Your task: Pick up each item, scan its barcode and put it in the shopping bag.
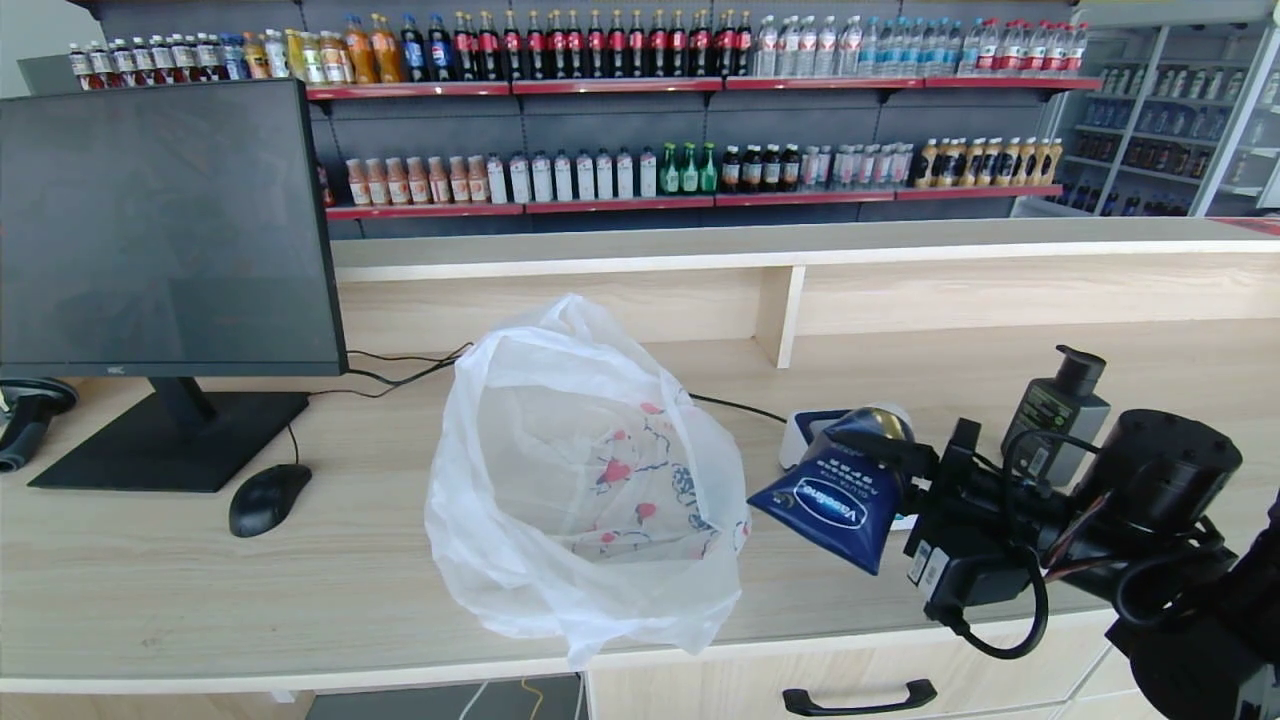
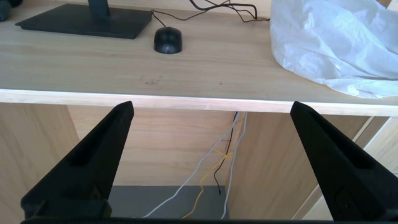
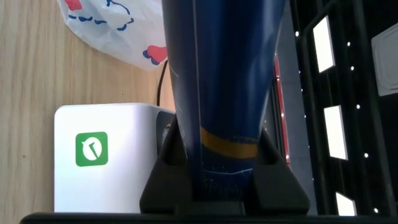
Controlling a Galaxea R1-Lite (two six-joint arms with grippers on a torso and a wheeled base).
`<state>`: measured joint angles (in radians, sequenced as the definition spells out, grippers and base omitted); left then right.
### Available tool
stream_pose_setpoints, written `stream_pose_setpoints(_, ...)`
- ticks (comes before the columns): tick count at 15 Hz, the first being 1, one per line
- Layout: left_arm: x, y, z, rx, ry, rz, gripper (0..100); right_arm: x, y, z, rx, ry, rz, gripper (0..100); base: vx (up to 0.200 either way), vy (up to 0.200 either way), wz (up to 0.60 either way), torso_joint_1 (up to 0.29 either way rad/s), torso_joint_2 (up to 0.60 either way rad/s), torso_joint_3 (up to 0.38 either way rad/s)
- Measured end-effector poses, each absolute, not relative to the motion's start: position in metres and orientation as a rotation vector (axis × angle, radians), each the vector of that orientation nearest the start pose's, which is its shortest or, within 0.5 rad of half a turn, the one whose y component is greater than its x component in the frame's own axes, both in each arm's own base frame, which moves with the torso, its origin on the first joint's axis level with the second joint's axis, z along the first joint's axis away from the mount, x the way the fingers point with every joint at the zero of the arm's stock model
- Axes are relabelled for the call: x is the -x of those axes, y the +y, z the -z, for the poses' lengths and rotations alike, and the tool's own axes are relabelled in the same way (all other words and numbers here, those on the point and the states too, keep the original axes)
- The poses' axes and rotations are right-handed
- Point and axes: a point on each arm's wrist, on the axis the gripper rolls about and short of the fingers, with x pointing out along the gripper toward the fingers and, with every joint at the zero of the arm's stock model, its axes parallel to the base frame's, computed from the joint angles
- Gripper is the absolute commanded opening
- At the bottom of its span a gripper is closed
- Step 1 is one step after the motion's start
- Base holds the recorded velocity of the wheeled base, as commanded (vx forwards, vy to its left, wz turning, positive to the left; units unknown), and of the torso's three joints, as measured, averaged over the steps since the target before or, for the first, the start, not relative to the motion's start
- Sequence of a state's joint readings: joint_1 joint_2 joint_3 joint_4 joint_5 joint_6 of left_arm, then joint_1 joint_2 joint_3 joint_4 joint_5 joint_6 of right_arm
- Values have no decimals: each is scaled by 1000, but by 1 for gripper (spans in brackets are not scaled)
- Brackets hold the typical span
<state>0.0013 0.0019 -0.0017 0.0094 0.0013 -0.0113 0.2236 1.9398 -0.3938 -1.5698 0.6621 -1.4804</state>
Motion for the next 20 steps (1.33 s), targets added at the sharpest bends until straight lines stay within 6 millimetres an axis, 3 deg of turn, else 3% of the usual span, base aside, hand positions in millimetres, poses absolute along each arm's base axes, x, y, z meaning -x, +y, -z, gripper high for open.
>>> stream_pose_setpoints(10, 23, 0, -75, 11, 10, -2, 100, -267, 77, -128, 1305, -692, -679, 0, 0, 0, 0, 0, 0, 0)
stream_pose_setpoints(15, 23, 0, -75, 11, 10, -3, 100, -249, 76, -149, 1186, -702, -680, 0, 0, 0, 0, 0, 0, 0)
stream_pose_setpoints(20, 23, 0, -75, 11, 10, -3, 100, -221, 90, -161, 1005, -706, -775, 0, 0, 0, 0, 0, 0, 0)
